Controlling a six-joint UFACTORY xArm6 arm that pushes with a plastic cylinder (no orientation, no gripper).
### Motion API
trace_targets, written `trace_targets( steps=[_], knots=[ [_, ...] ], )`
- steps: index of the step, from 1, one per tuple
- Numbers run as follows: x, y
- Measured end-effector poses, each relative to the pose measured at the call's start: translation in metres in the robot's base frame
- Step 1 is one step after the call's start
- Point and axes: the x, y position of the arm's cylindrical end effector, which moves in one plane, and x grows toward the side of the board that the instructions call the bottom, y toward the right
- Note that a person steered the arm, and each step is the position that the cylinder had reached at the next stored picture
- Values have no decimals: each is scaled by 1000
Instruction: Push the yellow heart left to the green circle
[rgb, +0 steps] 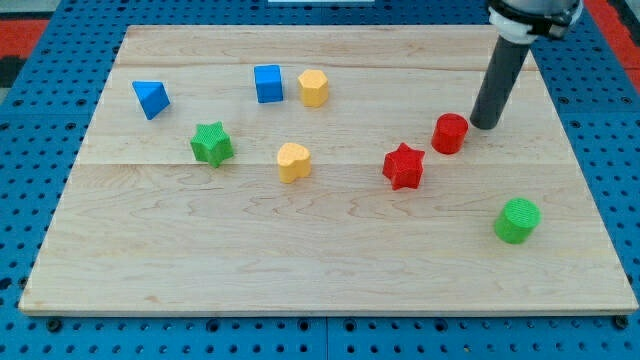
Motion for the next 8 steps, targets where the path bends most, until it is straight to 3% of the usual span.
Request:
trace_targets(
  steps=[1,2,3,4,5,8],
  knots=[
    [-40,-8],
    [-40,-97],
    [-36,-175],
    [0,-230],
    [38,-250],
    [122,-211]
  ],
)
